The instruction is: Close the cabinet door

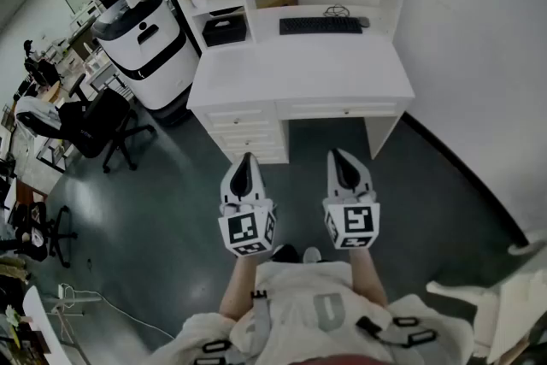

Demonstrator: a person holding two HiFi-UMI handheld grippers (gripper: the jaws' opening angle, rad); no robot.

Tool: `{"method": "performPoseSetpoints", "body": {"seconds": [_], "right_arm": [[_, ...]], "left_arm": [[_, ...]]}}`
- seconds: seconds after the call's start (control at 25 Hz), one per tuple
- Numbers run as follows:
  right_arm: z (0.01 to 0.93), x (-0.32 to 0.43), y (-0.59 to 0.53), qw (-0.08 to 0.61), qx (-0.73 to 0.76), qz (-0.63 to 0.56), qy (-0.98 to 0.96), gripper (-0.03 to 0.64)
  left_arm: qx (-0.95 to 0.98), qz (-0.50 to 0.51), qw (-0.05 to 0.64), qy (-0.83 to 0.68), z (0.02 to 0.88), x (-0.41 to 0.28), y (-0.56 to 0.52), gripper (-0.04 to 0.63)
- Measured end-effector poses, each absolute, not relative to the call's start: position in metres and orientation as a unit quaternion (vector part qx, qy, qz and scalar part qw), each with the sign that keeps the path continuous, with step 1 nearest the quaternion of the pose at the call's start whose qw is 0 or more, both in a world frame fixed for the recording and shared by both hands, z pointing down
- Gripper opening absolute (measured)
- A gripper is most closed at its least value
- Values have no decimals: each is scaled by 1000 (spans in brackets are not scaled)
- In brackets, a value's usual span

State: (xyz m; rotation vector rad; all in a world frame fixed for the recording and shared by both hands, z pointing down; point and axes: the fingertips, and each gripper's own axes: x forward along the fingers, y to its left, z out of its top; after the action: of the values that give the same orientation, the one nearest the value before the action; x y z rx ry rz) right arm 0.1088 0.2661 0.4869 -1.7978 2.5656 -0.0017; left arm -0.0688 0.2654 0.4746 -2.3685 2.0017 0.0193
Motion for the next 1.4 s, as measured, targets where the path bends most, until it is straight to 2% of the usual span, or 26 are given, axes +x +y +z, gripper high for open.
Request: {"method": "performPoseSetpoints", "body": {"seconds": [0.24,0.64,0.76,1.16,1.4], "right_arm": [[481,119,259,9,-578,12,816,4],[489,130,253,9,-576,-8,817,5],[491,131,252,17,-573,-9,819,5],[507,125,219,-35,-559,-19,828,5],[519,129,188,-59,-558,-31,827,5]], "left_arm": [[-763,0,40,645,468,-61,258,5],[-768,-1,21,640,472,-54,253,5],[-766,-18,40,641,474,-53,253,5],[-777,-35,79,623,474,-31,209,5],[-790,-12,36,611,485,-30,162,5]]}}
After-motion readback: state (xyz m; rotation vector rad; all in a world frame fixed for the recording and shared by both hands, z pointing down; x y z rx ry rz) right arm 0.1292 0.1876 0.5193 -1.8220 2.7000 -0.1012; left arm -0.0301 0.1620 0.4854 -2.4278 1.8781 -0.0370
